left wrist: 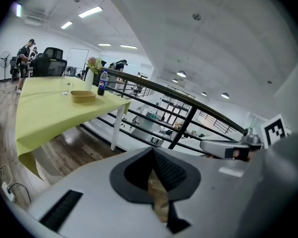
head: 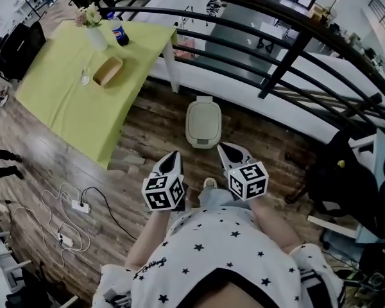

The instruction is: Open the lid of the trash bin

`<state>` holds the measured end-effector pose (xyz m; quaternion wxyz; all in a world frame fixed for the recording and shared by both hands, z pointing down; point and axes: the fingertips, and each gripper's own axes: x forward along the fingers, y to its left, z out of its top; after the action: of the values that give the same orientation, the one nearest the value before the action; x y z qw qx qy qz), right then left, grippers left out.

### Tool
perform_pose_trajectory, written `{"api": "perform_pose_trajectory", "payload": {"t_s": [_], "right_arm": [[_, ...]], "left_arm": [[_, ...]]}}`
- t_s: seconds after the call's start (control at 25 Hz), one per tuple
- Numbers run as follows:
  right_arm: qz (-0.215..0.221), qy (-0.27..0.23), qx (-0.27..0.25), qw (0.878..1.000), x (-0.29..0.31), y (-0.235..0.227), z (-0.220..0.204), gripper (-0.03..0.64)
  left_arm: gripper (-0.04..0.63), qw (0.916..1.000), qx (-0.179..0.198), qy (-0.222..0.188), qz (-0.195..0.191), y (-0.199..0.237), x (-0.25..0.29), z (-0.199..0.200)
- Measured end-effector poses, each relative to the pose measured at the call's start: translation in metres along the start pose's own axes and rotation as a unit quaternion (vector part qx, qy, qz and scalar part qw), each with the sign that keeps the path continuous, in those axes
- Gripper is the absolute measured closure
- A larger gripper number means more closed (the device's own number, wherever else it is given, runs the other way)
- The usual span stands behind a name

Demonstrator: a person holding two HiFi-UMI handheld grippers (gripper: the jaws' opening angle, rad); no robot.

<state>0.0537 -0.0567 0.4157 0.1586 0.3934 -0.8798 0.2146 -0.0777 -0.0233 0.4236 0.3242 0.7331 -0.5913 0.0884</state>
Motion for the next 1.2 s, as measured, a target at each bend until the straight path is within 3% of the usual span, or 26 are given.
{"api": "perform_pose_trajectory", "payload": {"t_s": [0.64, 1.2], "right_arm": [[0.036, 0.062, -0.014, 0.997, 0.071, -0.052, -0.020, 0.623], [0.011, 0.122, 0.011, 0.992, 0.137, -0.070, -0.096, 0.624]], "left_arm": [[0.583, 0.9985, -0.035, 0.011, 0.040, 0.010, 0.065, 0.005], [0.583, 0.9968, -0.047, 0.055, 0.035, 0.050, 0.109, -0.033]]}}
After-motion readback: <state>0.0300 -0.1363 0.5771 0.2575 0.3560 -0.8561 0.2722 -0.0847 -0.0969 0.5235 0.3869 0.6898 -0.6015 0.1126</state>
